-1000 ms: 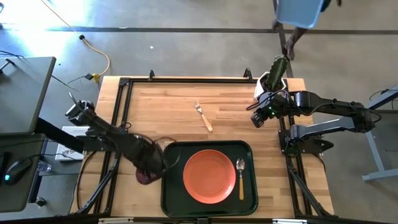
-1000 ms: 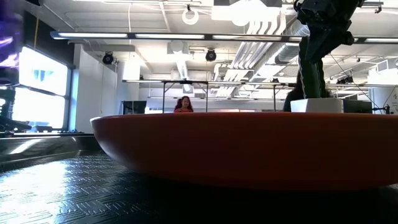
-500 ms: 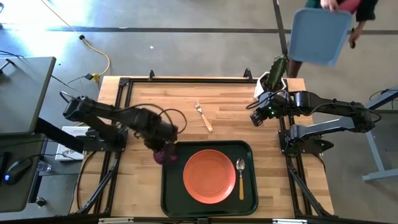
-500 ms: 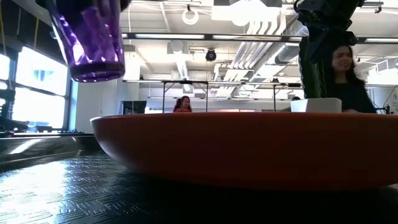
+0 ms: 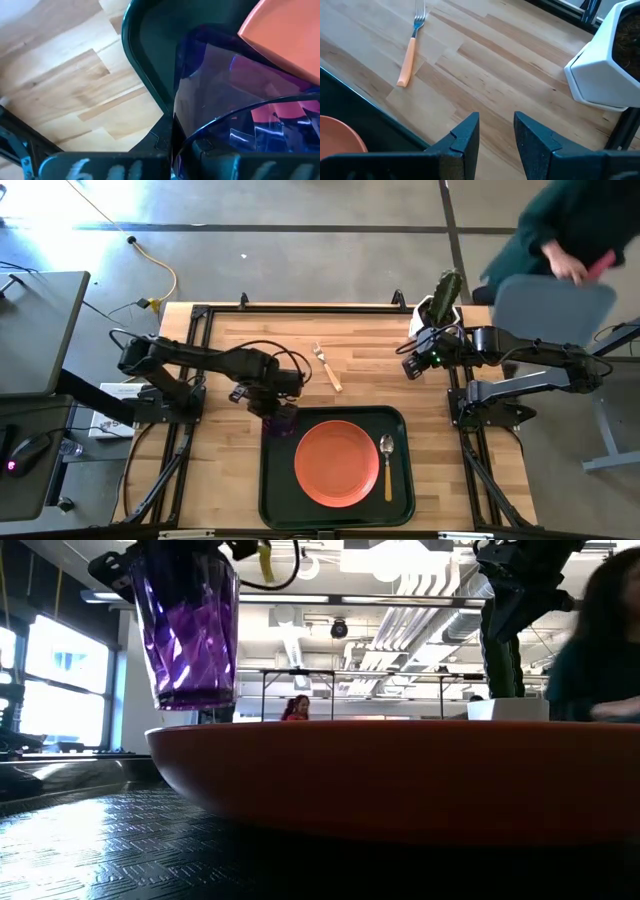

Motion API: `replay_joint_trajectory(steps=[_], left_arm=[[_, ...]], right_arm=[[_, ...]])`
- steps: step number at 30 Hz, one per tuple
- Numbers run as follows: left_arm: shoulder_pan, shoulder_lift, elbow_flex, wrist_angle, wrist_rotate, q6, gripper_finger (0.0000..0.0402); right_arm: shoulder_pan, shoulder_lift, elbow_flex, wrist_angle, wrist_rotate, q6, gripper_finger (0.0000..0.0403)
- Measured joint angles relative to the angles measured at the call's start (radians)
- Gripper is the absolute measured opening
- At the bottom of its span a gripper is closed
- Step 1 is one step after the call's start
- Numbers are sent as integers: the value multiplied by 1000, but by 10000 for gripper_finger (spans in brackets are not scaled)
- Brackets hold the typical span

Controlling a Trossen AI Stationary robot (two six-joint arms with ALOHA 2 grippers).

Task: Pick and place plate/cup/fork/spoon on tray
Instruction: Put the violet cup on the black tray to the top left of the orange plate

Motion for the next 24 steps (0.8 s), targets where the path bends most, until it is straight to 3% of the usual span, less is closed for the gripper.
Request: replay_joint_trajectory(steps=[8, 24], left_arm=[[-25, 48, 0, 10, 11, -79, 6], [-49, 151, -1, 14, 3, -99, 7]], right_arm=[[0, 0, 0, 0, 0, -3, 113], [0, 0, 0, -1, -4, -3, 113]])
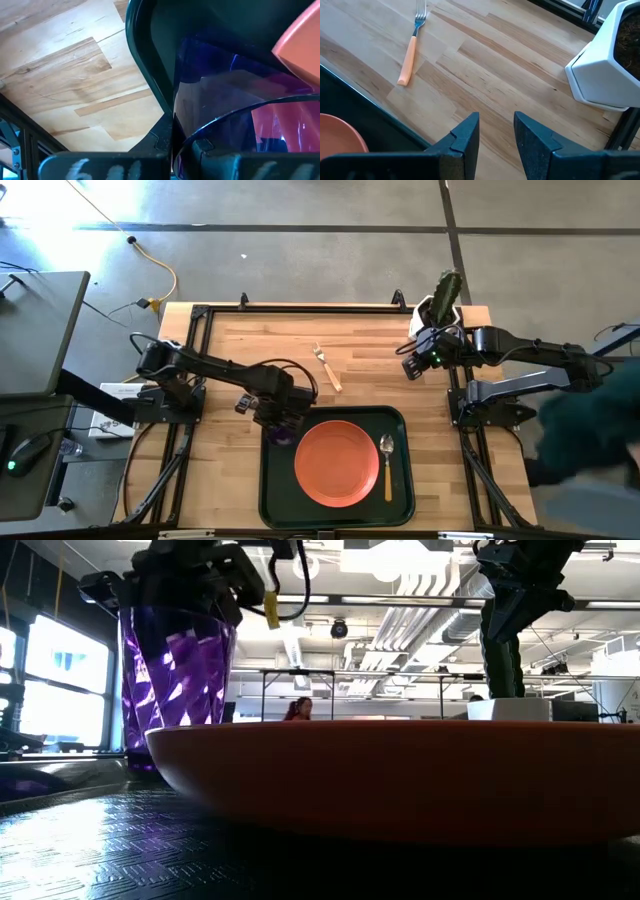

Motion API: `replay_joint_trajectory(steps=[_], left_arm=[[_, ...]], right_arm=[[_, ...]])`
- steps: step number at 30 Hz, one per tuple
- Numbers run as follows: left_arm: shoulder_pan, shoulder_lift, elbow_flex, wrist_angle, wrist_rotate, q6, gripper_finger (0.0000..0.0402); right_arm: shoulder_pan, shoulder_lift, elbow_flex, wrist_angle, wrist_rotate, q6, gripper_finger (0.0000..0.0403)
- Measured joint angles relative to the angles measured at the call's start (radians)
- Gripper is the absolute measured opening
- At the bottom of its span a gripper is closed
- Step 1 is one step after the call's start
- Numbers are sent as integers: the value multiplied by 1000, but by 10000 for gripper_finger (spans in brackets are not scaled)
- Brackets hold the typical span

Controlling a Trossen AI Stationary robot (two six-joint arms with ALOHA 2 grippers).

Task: Pick and place plate/cup/fork/spoon on tray
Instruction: Put the violet cup on the black tray to the top left of the orange plate

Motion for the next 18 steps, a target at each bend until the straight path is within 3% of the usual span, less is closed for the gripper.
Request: replay_joint_trajectory(steps=[18], left_arm=[[0, 29, 0, 0, -11, 20, 9]], right_arm=[[0, 0, 0, -3, -5, 0, 113]])
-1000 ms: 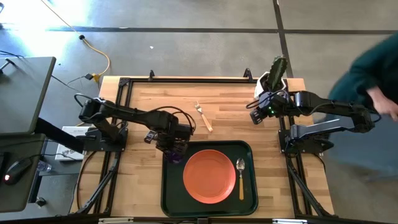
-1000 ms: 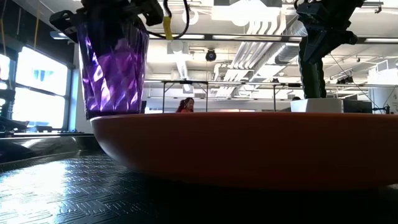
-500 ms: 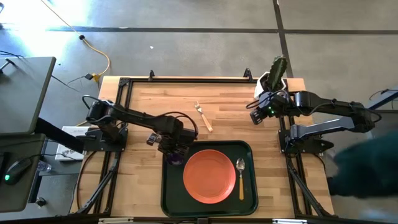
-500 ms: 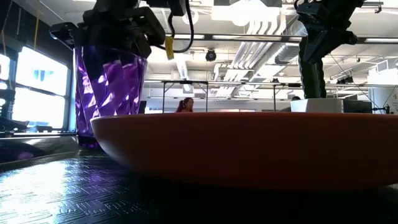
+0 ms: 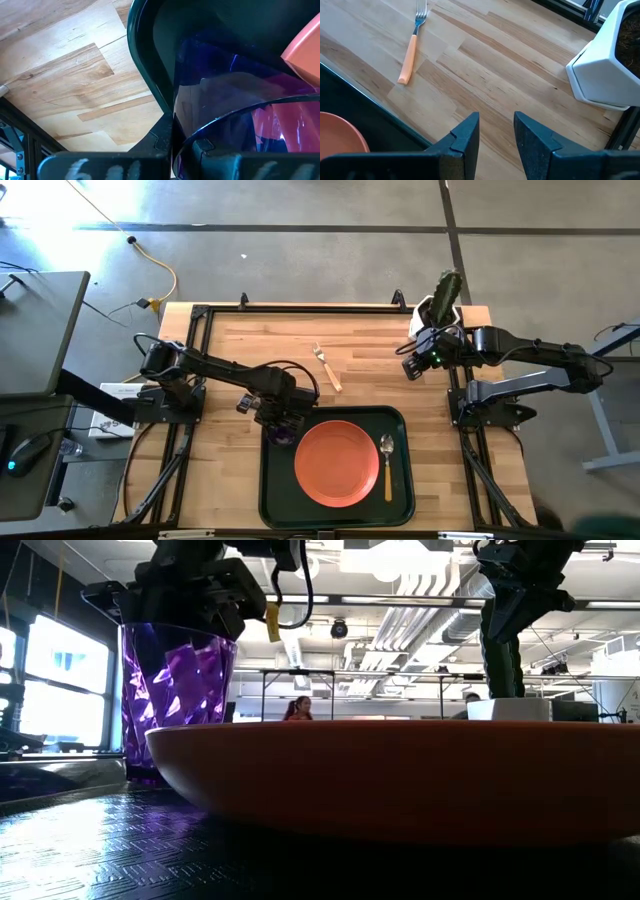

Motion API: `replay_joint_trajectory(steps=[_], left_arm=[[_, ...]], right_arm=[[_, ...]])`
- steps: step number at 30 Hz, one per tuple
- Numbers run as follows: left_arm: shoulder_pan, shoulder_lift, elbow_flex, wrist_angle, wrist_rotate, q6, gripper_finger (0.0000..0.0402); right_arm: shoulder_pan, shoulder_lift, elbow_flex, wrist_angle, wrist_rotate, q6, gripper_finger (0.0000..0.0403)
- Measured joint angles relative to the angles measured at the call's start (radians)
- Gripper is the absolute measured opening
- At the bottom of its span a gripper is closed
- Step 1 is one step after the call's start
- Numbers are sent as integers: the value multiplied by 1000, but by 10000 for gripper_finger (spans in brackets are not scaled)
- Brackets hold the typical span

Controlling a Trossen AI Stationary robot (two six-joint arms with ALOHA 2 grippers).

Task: Pick and place plate/cup/fork/spoon on tray
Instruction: Put the violet cup on the black tray to the top left of the orange plate

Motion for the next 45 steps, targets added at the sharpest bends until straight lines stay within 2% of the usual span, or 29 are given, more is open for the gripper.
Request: replay_joint_trajectory(steps=[16, 31, 45], left_arm=[[0, 0, 0, 3, 8, 8, 69], [1, -5, 4, 4, 28, 16, 72], [2, -6, 90, -15, 27, 53, 72]], right_arm=[[0, 0, 0, -1, 0, 0, 113], [0, 0, 0, -1, 0, 0, 113], [0, 0, 0, -1, 0, 0, 113]])
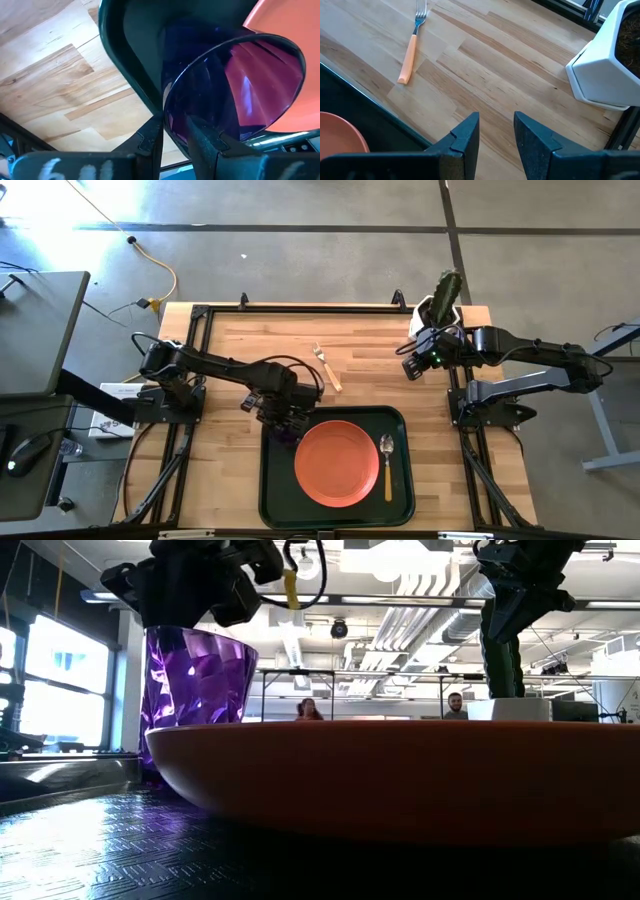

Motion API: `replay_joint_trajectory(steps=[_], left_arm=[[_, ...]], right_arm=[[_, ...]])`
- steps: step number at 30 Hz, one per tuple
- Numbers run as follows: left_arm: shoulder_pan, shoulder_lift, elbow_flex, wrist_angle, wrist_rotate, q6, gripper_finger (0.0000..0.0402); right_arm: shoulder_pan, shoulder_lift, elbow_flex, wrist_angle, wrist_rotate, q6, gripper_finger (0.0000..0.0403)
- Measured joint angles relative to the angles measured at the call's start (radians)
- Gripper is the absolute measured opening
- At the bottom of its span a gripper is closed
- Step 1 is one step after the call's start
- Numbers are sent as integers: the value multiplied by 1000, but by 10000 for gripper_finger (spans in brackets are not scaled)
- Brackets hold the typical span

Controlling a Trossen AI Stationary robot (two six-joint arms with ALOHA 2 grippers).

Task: Pick and place plate/cup/fork/spoon on tray
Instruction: Put the violet cup on the black tray to the top left of the orange plate, then put the orange fork on the black tray to the right of the yellow spoon

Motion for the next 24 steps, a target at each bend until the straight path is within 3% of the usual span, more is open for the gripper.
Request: replay_joint_trajectory(steps=[11, 24], left_arm=[[0, 0, 0, -141, -25, 33, 72], [0, -72, -1, -136, -36, 44, 72]], right_arm=[[0, 0, 0, 0, -9, 0, 113], [0, 0, 0, 2, -24, 24, 113]])
